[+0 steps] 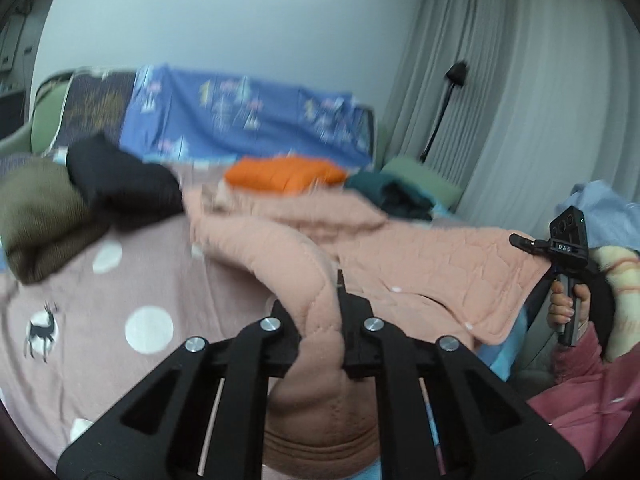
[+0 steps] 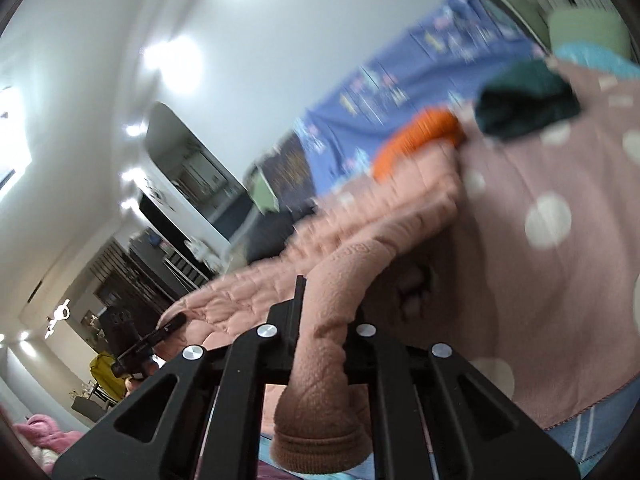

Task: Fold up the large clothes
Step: 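Lift the hem with both grippers and fold it over toward the collar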

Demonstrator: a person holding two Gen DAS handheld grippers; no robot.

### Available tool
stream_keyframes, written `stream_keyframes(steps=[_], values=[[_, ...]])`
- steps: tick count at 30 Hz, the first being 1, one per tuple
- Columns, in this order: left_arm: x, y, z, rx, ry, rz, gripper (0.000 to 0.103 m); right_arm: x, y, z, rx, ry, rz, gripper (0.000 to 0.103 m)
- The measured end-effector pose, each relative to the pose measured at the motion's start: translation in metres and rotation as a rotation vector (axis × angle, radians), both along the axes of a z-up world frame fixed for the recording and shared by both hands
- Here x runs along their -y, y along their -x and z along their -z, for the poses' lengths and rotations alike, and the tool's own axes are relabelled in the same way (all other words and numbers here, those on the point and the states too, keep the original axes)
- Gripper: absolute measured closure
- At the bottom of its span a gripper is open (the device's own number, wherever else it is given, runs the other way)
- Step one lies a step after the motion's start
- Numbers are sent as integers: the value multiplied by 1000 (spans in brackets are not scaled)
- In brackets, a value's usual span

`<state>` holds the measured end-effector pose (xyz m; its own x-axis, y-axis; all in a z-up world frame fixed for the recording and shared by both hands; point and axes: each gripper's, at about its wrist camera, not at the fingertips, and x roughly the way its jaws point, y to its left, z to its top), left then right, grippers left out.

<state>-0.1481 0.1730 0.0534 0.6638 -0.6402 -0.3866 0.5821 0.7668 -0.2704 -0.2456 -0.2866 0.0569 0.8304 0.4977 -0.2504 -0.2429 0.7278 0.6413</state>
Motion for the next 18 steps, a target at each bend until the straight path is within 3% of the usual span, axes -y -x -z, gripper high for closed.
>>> stream_keyframes(steps=[3, 6, 13, 18], values=[[-14, 30, -22, 40, 19, -15, 91, 4, 34, -21, 62, 66, 32, 94], [-24, 40, -28, 25, 36, -32, 84, 2, 40, -23, 55, 125, 56, 94], [-16, -5, 8, -144, -12, -90, 83, 5, -39, 17, -91, 125, 98, 93], [-12, -57, 20, -167, -20, -129, 82, 6, -92, 31, -120, 118, 154, 93]])
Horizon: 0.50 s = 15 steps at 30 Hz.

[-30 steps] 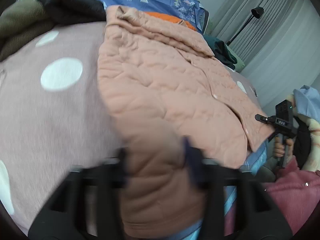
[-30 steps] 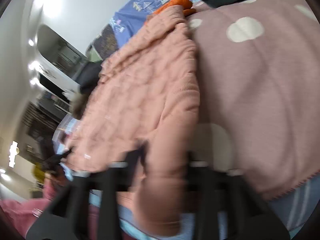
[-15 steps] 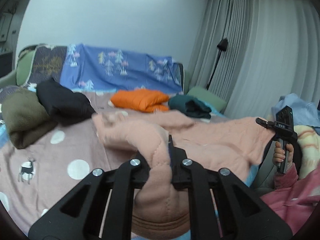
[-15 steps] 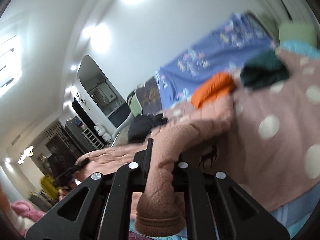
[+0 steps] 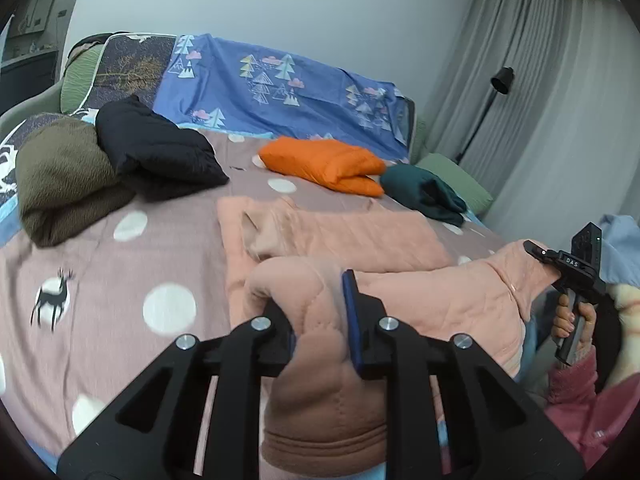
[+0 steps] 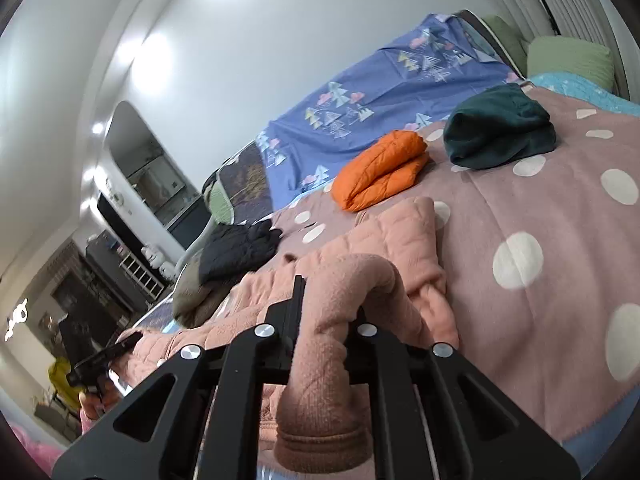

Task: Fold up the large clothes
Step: 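Lift the hem with both grippers and fold it over toward the collar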

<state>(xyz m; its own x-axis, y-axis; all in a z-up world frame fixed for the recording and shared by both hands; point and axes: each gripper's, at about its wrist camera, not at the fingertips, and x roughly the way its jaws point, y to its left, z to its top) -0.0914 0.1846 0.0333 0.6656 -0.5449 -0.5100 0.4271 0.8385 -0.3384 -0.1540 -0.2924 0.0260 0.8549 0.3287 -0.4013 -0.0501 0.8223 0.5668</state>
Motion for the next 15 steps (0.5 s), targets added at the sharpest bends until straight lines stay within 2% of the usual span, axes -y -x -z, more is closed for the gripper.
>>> stream_keyframes(steps=[6, 8, 12, 15], values=[[13, -79, 21, -53, -2, -47, 81, 0, -59, 16, -38, 86, 44, 93], [18, -105, 35, -69, -5, -62, 81, 1, -82, 30, -53, 111, 51, 93], [34, -151, 88, -148, -84, -110, 80, 1, -121, 82, -185, 200, 112, 93], [33, -157, 110, -173, -69, -121, 79, 3, -119, 94, -177, 194, 122, 91]])
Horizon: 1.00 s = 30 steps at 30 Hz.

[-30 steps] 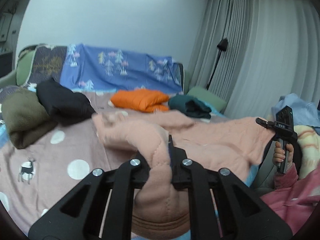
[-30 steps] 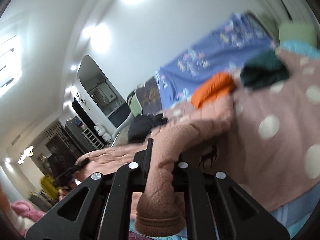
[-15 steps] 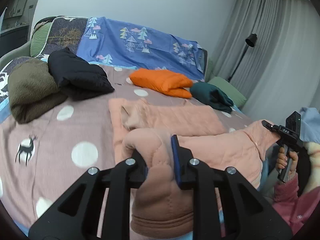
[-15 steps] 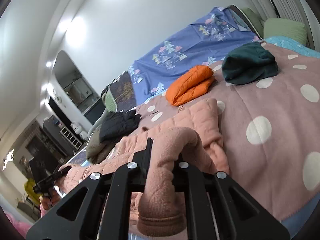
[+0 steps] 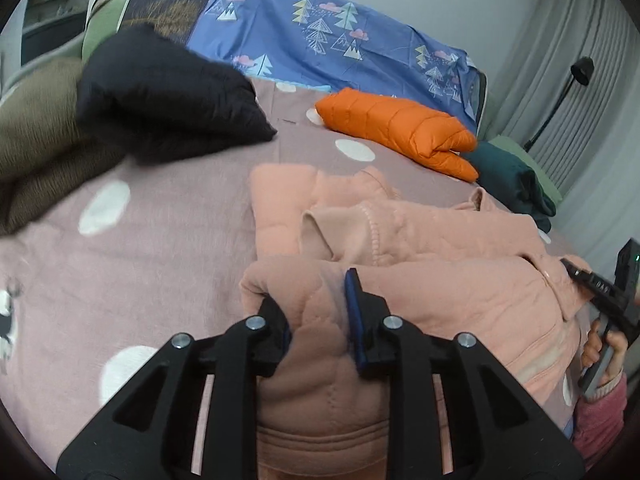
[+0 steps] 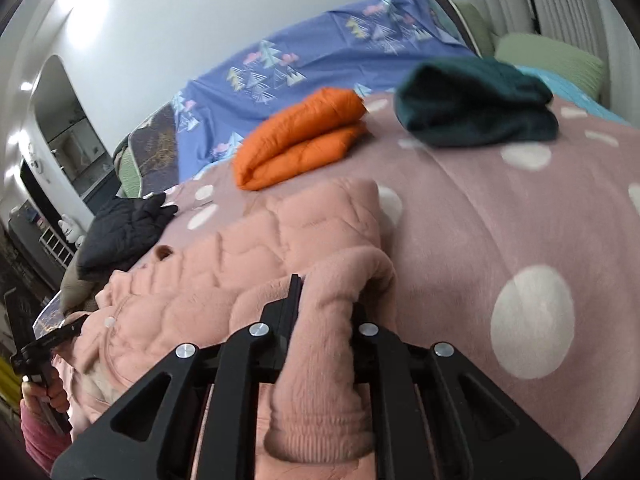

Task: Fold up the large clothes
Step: 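Lift the hem with both grippers and fold it over toward the collar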

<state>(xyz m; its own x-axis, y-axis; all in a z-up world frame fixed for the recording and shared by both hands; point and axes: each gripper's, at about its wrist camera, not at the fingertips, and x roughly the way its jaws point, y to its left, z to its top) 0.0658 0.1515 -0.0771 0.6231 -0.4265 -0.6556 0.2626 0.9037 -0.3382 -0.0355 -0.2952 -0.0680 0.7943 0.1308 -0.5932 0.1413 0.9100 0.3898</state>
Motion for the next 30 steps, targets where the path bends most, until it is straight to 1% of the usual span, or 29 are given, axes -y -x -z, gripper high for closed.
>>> stream_keyframes(steps=[1, 2, 3, 5, 6, 7, 8, 10, 12, 15, 17, 19, 20, 21, 23, 26, 28, 30], values=[[-3, 3, -3, 16, 20, 6, 77, 0, 2, -2, 2, 6, -8, 90], [-5, 6, -7, 25, 31, 17, 76, 1, 4, -5, 3, 9, -15, 85], [-7, 8, -11, 29, 41, 24, 72, 3, 9, -9, 4, 11, -8, 82], [-13, 16, -20, 33, 88, 39, 46, 4, 21, -18, 22, 16, -1, 58], [-16, 26, -27, 50, 94, 17, 26, 3, 27, -22, 33, 21, -6, 56], [-17, 34, -32, 71, 84, 2, 23, 3, 35, -25, 41, 27, -15, 55], [-17, 47, -38, 99, 68, 5, 23, 1, 44, -29, 48, 33, -35, 55], [-18, 65, -46, 123, 65, 16, 22, -5, 61, -35, 56, 59, -75, 55], [-19, 83, -49, 128, 63, 34, 22, -13, 72, -38, 52, 123, -93, 52], [-15, 100, -40, 85, 11, 64, 22, -25, 81, -34, 24, 204, -128, 49], [-9, 107, -27, 25, 17, 120, 24, -31, 80, -27, 2, 210, -170, 49], [6, 108, -13, -22, 21, 206, 35, -39, 76, -16, -40, 185, -242, 49], [14, 109, -8, -37, 13, 229, 35, -43, 73, -9, -63, 185, -269, 49], [22, 108, -5, -35, -13, 242, 35, -47, 72, -6, -72, 195, -281, 49], [34, 101, -3, -22, -44, 269, 35, -57, 65, -1, -81, 225, -314, 49], [48, 88, -15, 9, -36, 318, 47, -70, 57, -6, -51, 265, -366, 47], [57, 76, -29, 57, -45, 336, 49, -74, 46, -20, 7, 305, -371, 47], [67, 58, -44, 125, -70, 324, 49, -71, 32, -36, 67, 326, -337, 47]])
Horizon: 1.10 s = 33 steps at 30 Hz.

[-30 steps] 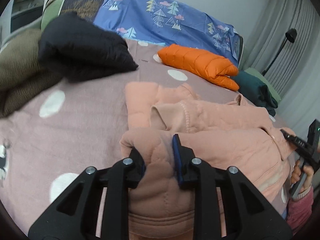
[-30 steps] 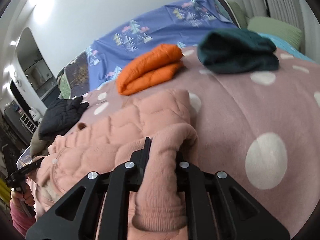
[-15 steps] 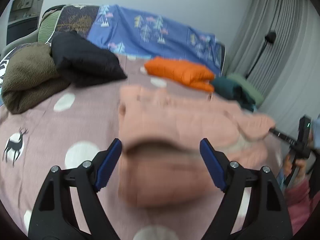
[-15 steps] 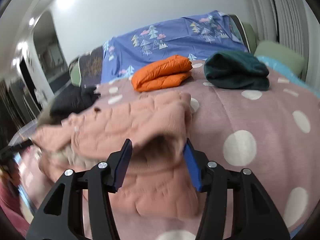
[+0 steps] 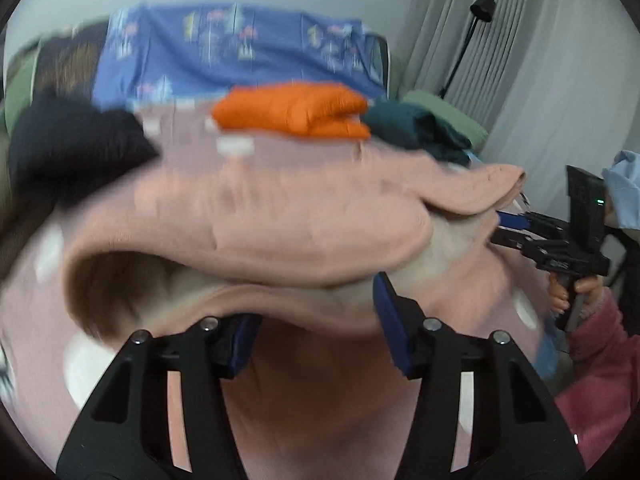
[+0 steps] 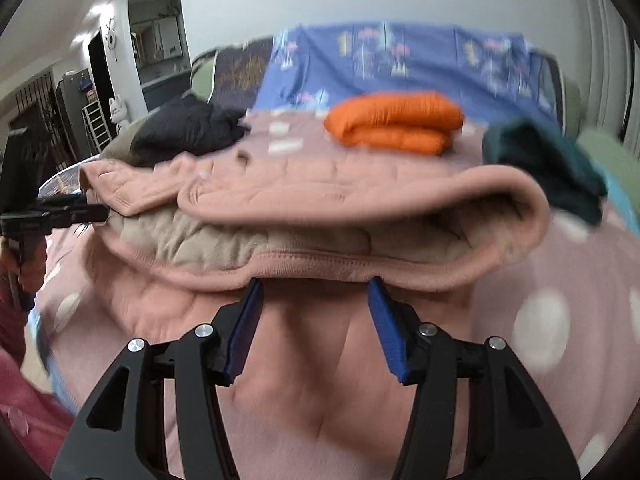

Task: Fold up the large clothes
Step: 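Lift the hem with both grippers and fold it over toward the collar, then open both grippers and release the folded jacket onto the bed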

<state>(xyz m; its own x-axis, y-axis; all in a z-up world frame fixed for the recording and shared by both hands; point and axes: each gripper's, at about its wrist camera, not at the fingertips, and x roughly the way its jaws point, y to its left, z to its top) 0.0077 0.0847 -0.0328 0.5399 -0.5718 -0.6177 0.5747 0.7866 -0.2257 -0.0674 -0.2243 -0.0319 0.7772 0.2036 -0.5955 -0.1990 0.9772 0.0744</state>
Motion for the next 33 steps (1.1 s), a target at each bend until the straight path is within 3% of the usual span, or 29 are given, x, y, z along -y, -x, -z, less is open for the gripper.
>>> stream_keyframes(steps=[3, 7, 10, 13, 14, 17, 18, 19, 20, 21, 23, 24, 27, 30, 33], values=[[8, -43, -24, 71, 29, -48, 47, 14, -33, -21, 63, 5, 121, 47], [-1, -85, -43, 109, 68, -204, 33, 35, -68, -27, 21, -41, 246, 47], [-15, -90, -55, 157, 110, -228, 27, 38, -80, -21, -1, 1, 260, 47], [-19, -94, -46, 171, 9, -243, 21, 49, -93, -10, -52, 12, 255, 35], [-21, -97, -36, 140, -26, -237, 19, 55, -100, -6, -81, -8, 250, 31], [-23, -116, 0, 24, -122, -247, 18, 74, -115, 9, -140, -77, 250, 30], [-24, -123, 13, -5, -151, -253, 30, 76, -117, 13, -151, -101, 239, 31], [-25, -124, 21, -16, -155, -246, 75, 74, -119, 14, -157, -101, 231, 62], [-27, -127, 24, -37, -131, -232, 91, 70, -119, 12, -150, -89, 238, 96], [-30, -125, 22, -39, -89, -239, 92, 71, -113, 3, -112, -97, 251, 95], [-40, -112, 1, 50, -5, -266, 93, 79, -103, -16, -49, -150, 280, 96], [-43, -107, -13, 106, 5, -281, 93, 84, -100, -25, -26, -167, 299, 96], [-47, -113, -22, 125, -3, -295, 93, 88, -108, -26, -24, -125, 340, 96], [-47, -131, 0, 79, -56, -340, 91, 90, -128, 7, -108, -64, 400, 96], [-49, -158, 66, -65, -175, -399, 80, 91, -148, 57, -231, -22, 434, 95]])
